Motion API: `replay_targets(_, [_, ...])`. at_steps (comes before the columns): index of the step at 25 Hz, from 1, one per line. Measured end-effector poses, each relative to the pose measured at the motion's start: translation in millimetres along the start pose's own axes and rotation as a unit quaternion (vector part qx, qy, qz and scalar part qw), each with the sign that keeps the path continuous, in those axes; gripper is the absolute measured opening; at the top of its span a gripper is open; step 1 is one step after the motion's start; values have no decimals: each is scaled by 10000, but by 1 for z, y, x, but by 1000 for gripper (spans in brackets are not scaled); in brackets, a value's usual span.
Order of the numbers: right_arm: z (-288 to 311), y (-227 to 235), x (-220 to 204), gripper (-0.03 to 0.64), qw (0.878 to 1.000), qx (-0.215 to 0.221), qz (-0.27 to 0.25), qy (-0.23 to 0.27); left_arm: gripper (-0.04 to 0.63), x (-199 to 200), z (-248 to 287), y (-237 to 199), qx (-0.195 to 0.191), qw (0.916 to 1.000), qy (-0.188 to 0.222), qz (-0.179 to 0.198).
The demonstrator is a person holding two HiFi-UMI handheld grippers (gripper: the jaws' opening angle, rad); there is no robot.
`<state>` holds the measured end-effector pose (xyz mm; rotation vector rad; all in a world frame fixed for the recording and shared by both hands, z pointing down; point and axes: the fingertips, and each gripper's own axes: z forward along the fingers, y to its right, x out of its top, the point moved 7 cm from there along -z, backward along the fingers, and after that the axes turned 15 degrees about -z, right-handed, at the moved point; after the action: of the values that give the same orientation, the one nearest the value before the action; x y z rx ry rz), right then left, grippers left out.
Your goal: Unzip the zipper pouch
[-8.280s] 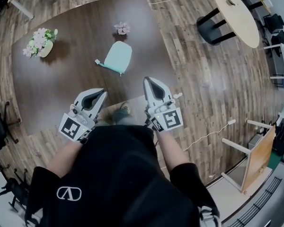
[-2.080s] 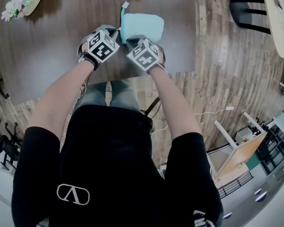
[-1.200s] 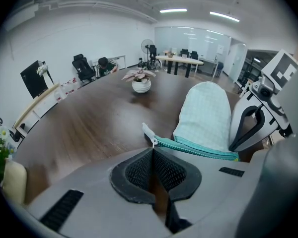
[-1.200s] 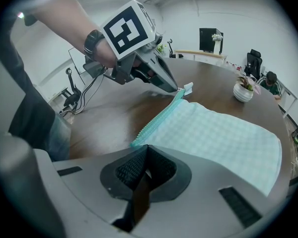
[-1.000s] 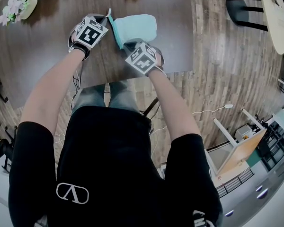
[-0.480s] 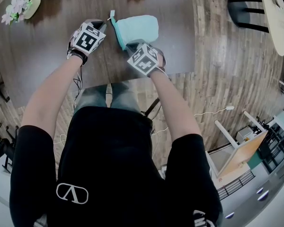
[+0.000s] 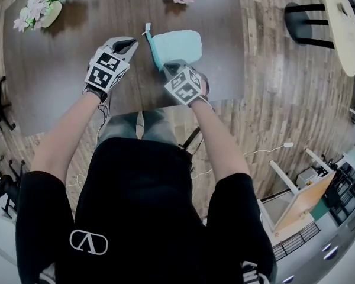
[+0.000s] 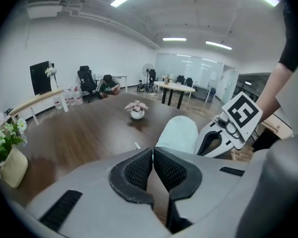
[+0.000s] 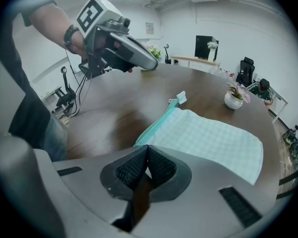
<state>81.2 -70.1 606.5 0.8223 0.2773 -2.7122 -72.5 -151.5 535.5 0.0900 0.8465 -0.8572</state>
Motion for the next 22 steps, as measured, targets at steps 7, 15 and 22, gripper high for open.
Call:
replay_targets(7, [-86,22,39,-2,9758,-1378,997,1372,5,35,-69,38,-379,9912,1269,16])
replay_targets(15, [-230,4,106,-2,9130,-2873,731,2802,3,77,-168,82,-411,9633,2650,82])
replay_targets(22, [-298,-25,150,-2,8640,-3611,868,3400,3,100,-243,115,-483,9295,3657,52])
